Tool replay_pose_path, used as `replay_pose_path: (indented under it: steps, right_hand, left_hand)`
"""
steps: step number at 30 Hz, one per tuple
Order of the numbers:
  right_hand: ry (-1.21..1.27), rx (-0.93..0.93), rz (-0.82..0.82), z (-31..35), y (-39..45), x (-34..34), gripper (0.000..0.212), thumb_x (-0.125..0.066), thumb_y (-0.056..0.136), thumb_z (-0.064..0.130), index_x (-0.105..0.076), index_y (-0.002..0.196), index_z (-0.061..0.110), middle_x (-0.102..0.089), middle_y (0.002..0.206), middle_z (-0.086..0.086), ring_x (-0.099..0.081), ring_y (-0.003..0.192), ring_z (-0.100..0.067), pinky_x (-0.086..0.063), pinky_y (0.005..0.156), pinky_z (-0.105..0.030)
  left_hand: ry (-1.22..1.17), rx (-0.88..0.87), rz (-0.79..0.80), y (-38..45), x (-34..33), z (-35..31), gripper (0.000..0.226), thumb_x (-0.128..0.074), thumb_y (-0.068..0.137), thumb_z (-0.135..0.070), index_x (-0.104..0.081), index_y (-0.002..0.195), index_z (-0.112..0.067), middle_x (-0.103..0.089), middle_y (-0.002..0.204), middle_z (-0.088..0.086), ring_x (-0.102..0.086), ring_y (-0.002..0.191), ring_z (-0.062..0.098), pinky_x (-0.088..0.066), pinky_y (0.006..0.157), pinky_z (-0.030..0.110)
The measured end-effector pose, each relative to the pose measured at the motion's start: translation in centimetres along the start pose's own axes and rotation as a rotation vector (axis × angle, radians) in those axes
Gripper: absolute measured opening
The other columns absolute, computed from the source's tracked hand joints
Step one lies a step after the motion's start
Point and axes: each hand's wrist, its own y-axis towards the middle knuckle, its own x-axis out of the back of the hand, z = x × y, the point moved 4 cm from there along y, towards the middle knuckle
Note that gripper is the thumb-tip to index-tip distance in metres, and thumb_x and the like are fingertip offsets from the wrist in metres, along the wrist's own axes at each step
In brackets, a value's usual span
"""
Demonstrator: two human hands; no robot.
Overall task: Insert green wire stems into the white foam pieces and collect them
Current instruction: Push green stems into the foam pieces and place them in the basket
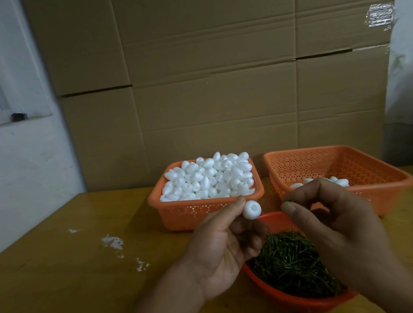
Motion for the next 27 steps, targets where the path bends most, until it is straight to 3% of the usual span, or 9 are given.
replay_pose_path:
  steps: [3, 6, 9, 13, 17, 21, 24, 27]
  right_hand:
    - [0.139, -0.037, -0.044, 0.3, -0.2, -0.2, 0.007, -0.072, 0.076, 0.031, -0.073, 0.081, 0.025, -0.071, 0.075, -0.006, -0.066, 0.066, -0.012, -0.054, 0.063, -0.022]
    - [0.238, -0.123, -0.018, 0.0, -0.5, -0.6, 0.006, -0.075, 0.076, 0.015, -0.075, 0.08, 0.019, -0.074, 0.073, -0.013, -0.07, 0.065, -0.025, -0.058, 0.062, -0.031]
    - [0.235, -0.135, 0.005, 0.0, -0.6, -0.8, 0.017, -0.073, 0.08, -0.005, -0.075, 0.078, 0.012, -0.075, 0.073, -0.013, -0.071, 0.063, -0.023, -0.058, 0.06, -0.026]
    - [0.242, -0.134, 0.003, 0.2, -0.6, -1.0, 0.01, -0.073, 0.079, -0.002, -0.074, 0.08, 0.008, -0.075, 0.072, -0.012, -0.069, 0.061, -0.018, -0.056, 0.06, -0.024]
    - [0.209, -0.107, -0.009, 0.5, -0.6, -1.2, 0.01, -0.072, 0.072, 0.018, -0.075, 0.08, 0.011, -0.076, 0.075, -0.007, -0.071, 0.064, -0.014, -0.056, 0.06, -0.02]
    - [0.113, -0.055, -0.01, 0.3, -0.7, -1.3, 0.003, -0.075, 0.077, 0.015, -0.076, 0.078, 0.018, -0.076, 0.072, 0.003, -0.07, 0.063, -0.005, -0.052, 0.058, -0.013]
    - [-0.032, 0.001, -0.008, 0.0, -0.9, -1.2, 0.018, -0.078, 0.081, 0.008, -0.076, 0.079, 0.026, -0.076, 0.073, 0.009, -0.072, 0.067, -0.006, -0.057, 0.062, -0.022]
    - [-0.134, 0.056, -0.004, 0.3, -1.0, -1.1, 0.017, -0.078, 0.082, 0.012, -0.075, 0.08, 0.028, -0.075, 0.074, 0.014, -0.073, 0.067, -0.008, -0.058, 0.063, -0.031]
  left_hand:
    - [0.003, 0.002, -0.005, 0.0, -0.1, 0.1, 0.023, -0.067, 0.086, -0.039, -0.078, 0.083, -0.019, -0.068, 0.074, 0.01, -0.058, 0.057, 0.015, -0.044, 0.05, 0.022]
    - [0.015, -0.007, 0.007, -0.1, -0.3, 0.1, 0.023, -0.067, 0.086, -0.04, -0.077, 0.082, -0.02, -0.068, 0.073, 0.008, -0.059, 0.058, 0.014, -0.044, 0.051, 0.021]
    - [0.041, -0.011, 0.019, -0.2, -0.4, 0.0, 0.025, -0.065, 0.087, -0.041, -0.076, 0.083, -0.019, -0.068, 0.073, 0.007, -0.058, 0.059, 0.013, -0.043, 0.051, 0.021]
    - [0.055, -0.016, 0.014, -0.3, -0.5, 0.0, 0.025, -0.065, 0.088, -0.041, -0.075, 0.084, -0.018, -0.066, 0.073, 0.007, -0.057, 0.059, 0.013, -0.042, 0.051, 0.021]
    - [0.072, -0.014, 0.023, -0.4, -0.6, -0.1, 0.026, -0.064, 0.09, -0.041, -0.076, 0.084, -0.019, -0.066, 0.073, 0.007, -0.056, 0.058, 0.013, -0.043, 0.051, 0.021]
    - [0.091, -0.023, 0.015, -0.4, -0.7, 0.0, 0.026, -0.064, 0.089, -0.041, -0.076, 0.082, -0.019, -0.065, 0.073, 0.007, -0.055, 0.058, 0.014, -0.041, 0.051, 0.021]
    - [0.101, -0.03, 0.011, -0.5, -0.8, 0.0, 0.025, -0.065, 0.087, -0.04, -0.076, 0.08, -0.019, -0.065, 0.072, 0.008, -0.055, 0.057, 0.015, -0.04, 0.05, 0.021]
    - [0.114, -0.041, 0.022, -0.7, -1.0, 0.0, 0.024, -0.066, 0.086, -0.039, -0.074, 0.083, -0.016, -0.064, 0.072, 0.009, -0.054, 0.057, 0.015, -0.039, 0.05, 0.022]
